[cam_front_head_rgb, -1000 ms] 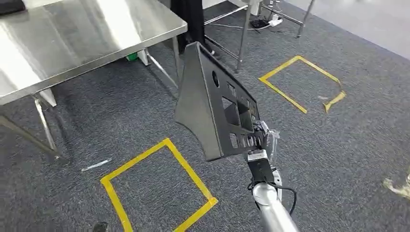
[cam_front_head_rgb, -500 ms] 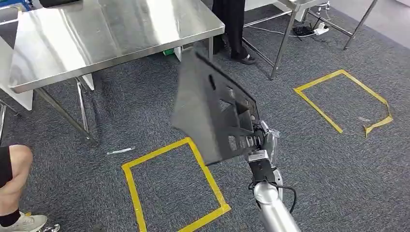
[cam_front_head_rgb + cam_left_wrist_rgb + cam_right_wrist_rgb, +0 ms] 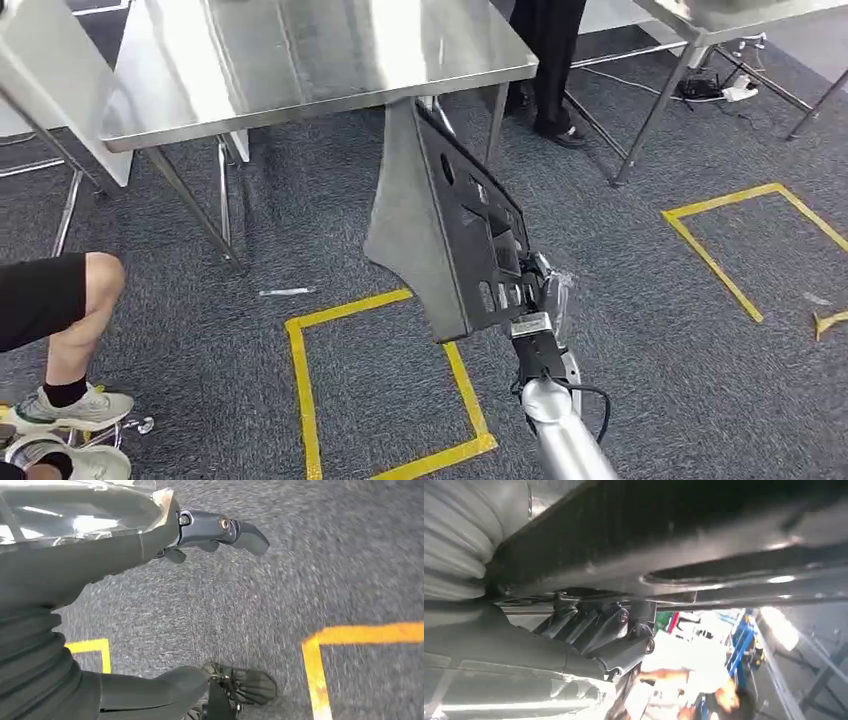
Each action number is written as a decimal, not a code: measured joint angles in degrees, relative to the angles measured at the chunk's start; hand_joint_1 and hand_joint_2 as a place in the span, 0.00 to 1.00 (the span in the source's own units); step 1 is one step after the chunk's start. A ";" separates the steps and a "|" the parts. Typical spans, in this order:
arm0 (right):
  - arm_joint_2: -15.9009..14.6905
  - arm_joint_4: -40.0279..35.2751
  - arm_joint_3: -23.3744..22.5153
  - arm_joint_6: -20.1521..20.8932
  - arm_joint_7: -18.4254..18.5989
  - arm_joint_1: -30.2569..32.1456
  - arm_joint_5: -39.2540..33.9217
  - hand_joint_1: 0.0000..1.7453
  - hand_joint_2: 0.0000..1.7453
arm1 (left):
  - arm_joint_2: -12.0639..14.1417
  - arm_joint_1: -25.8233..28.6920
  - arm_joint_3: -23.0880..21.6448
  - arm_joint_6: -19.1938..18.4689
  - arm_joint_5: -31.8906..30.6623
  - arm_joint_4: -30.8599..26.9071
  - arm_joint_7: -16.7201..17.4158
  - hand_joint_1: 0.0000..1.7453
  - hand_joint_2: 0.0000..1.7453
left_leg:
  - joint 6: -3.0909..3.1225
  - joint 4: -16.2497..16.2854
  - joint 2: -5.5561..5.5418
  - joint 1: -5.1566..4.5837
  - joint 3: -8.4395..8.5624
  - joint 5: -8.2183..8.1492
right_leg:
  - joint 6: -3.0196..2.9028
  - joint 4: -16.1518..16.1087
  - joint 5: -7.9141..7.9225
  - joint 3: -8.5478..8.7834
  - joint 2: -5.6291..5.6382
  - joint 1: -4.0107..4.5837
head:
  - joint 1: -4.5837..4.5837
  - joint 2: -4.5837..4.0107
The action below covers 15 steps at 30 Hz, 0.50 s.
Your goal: Take the parts from the cabinet and place them on the table.
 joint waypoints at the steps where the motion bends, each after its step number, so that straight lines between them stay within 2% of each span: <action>1: 0.00 0.04 0.00 -0.04 -0.06 -0.06 0.07 1.00 1.00 | 0.00 -0.13 0.00 0.04 0.00 0.00 -0.02 0.00 1.00 | 0.27 -0.12 -0.51 0.24 0.01 0.08 | -0.20 2.44 -1.30 -1.17 2.60 -0.08 | -0.11 0.00; 2: 0.00 0.09 0.02 -0.20 -0.13 0.01 0.09 1.00 1.00 | 0.09 -0.41 0.00 0.04 0.00 0.00 -0.02 0.00 1.00 | 0.60 -0.11 -1.15 0.31 -0.04 0.21 | -0.51 6.79 -3.14 -3.25 4.16 -0.19 | 0.07 0.00; 3: -0.18 0.20 0.05 -0.35 -0.24 0.19 0.15 1.00 1.00 | 0.04 -0.53 0.00 0.00 0.00 0.00 -0.05 0.00 1.00 | 0.64 -0.11 -1.92 0.31 -0.08 0.19 | -0.65 11.73 -4.82 -5.76 4.91 -0.24 | 0.02 0.00; 4: -0.22 0.28 0.05 -0.46 -0.42 0.39 0.09 1.00 1.00 | 0.02 -0.47 0.00 -0.13 0.00 0.00 -0.22 0.00 1.00 | 0.64 -0.10 -2.71 0.31 -0.09 0.18 | -0.52 15.80 -5.80 -8.00 5.16 -0.26 | 0.06 0.00; 5: -0.24 0.35 0.05 -0.59 -0.59 0.64 -0.07 1.00 1.00 | -0.02 -0.35 0.00 -0.31 0.02 0.02 -0.44 0.00 1.00 | 0.63 -0.09 -3.31 0.31 -0.07 0.17 | -0.17 17.29 -5.69 -9.20 5.23 -0.29 | 0.04 0.00; 6: -0.37 0.35 0.05 -0.68 -0.68 0.76 -0.13 1.00 1.00 | 0.00 -0.24 0.02 -0.46 0.02 0.02 -0.68 0.00 1.00 | 0.59 -0.06 -3.85 0.38 -0.03 0.14 | 0.38 15.72 -4.54 -8.93 5.23 -0.36 | 0.04 0.00; 7: -0.42 0.35 0.05 -0.83 -0.70 0.77 -0.13 1.00 1.00 | 0.00 -0.20 0.02 -0.55 0.02 0.02 -0.81 0.00 1.00 | 0.53 -0.04 -4.20 0.46 0.04 0.11 | 1.01 11.91 -2.59 -7.53 5.23 -0.50 | 0.02 0.00; 9: -0.42 0.33 0.02 -1.09 -0.76 0.75 -0.13 1.00 1.00 | 0.04 -0.21 0.00 -1.02 0.02 0.02 -0.92 0.00 1.00 | -0.04 0.24 -4.84 0.65 0.19 -0.18 | 2.26 1.30 1.89 -2.89 5.40 -1.08 | 0.06 0.00; 10: -0.42 0.33 0.05 -1.09 -0.79 0.75 -0.18 1.00 1.00 | 0.29 -0.21 0.00 -1.07 0.02 0.02 -0.92 0.00 1.00 | -0.60 0.70 -5.00 0.08 0.02 -0.50 | 1.99 -0.20 2.15 -2.43 5.63 -1.02 | 0.06 -0.02; 11: -0.39 0.31 0.05 -1.07 -0.87 0.89 -0.28 1.00 1.00 | 0.35 -0.18 0.00 -1.11 0.02 0.02 -0.79 0.00 1.00 | -0.83 0.69 -5.06 0.08 -0.12 -0.56 | 1.06 -0.33 2.38 -2.08 5.73 -1.07 | -0.04 0.00; 12: -0.37 0.31 0.00 -1.07 -0.87 0.99 -0.50 1.00 1.00 | 0.57 -0.10 0.00 -1.14 0.02 0.02 -0.66 0.00 1.00 | -0.75 0.75 -5.01 0.05 -0.17 -0.67 | 0.71 -0.47 2.57 -2.08 5.72 -1.35 | -0.07 0.00; 13: -0.33 0.31 -0.04 -1.05 -0.87 1.02 -0.61 1.00 1.00 | 0.57 0.06 0.00 -1.14 0.02 0.04 -0.61 0.00 1.00 | 0.40 0.69 -4.92 0.07 -0.12 -0.38 | 0.74 -0.43 2.57 -2.08 5.78 -1.23 | -0.07 0.00; 14: -0.28 0.31 -0.04 -1.03 -0.92 1.00 -0.63 1.00 1.00 | 0.59 0.13 0.00 -1.20 0.02 0.09 -0.50 0.00 1.00 | 0.75 0.61 -4.86 0.07 0.01 -0.48 | 0.73 -0.43 2.57 -2.06 5.85 -1.12 | -0.09 0.00; 15: -0.28 0.31 -0.04 -0.98 -1.03 0.93 -0.72 1.00 1.00 | 0.63 0.12 0.00 -1.27 0.02 0.13 -0.48 0.00 1.00 | 0.79 0.51 -4.81 0.09 0.11 -0.45 | 0.60 -0.43 2.61 -2.04 5.93 -1.06 | -0.09 -0.02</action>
